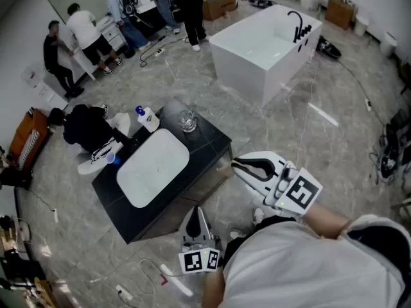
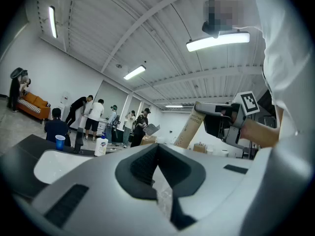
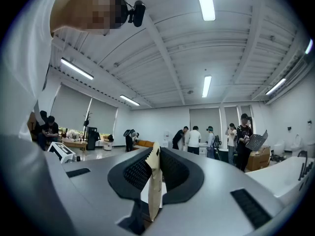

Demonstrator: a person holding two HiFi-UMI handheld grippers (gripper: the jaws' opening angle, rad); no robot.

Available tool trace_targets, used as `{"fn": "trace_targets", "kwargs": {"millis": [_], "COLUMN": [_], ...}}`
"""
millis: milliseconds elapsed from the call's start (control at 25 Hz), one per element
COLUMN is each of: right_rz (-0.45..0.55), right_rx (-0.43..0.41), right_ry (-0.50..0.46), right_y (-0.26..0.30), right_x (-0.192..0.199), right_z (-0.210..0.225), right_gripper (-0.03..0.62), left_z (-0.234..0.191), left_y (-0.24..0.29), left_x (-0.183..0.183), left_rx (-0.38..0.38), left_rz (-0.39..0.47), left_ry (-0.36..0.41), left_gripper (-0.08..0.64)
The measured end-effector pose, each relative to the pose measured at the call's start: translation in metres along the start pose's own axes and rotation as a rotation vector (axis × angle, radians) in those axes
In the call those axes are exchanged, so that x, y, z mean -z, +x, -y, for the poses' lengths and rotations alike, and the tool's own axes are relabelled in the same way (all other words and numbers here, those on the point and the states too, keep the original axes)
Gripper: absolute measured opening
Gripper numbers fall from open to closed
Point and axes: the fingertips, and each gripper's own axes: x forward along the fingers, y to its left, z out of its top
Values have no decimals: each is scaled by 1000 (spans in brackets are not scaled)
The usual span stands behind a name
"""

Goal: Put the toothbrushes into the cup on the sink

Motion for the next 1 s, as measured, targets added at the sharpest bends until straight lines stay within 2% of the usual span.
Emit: {"fn": "trace_targets", "kwargs": {"millis": [520,760,1000], "right_rz": [-5,1,2], "right_rx": [-8,-14,-36], "right_ry": [-1,57,64], "right_y": [-6,-11,-13], "right_x": [0,1,1], "right_z": [2,6,7], "right_gripper": [60,60,60], "left_z": [8,12,15], "left_y": [9,11,12], "left_x": [2,5,8], "left_rx": [8,14,2], "left_rz": [2,-5,-15], "left_ry": [-2,-10,-17], "left_gripper": [3,3,3]}}
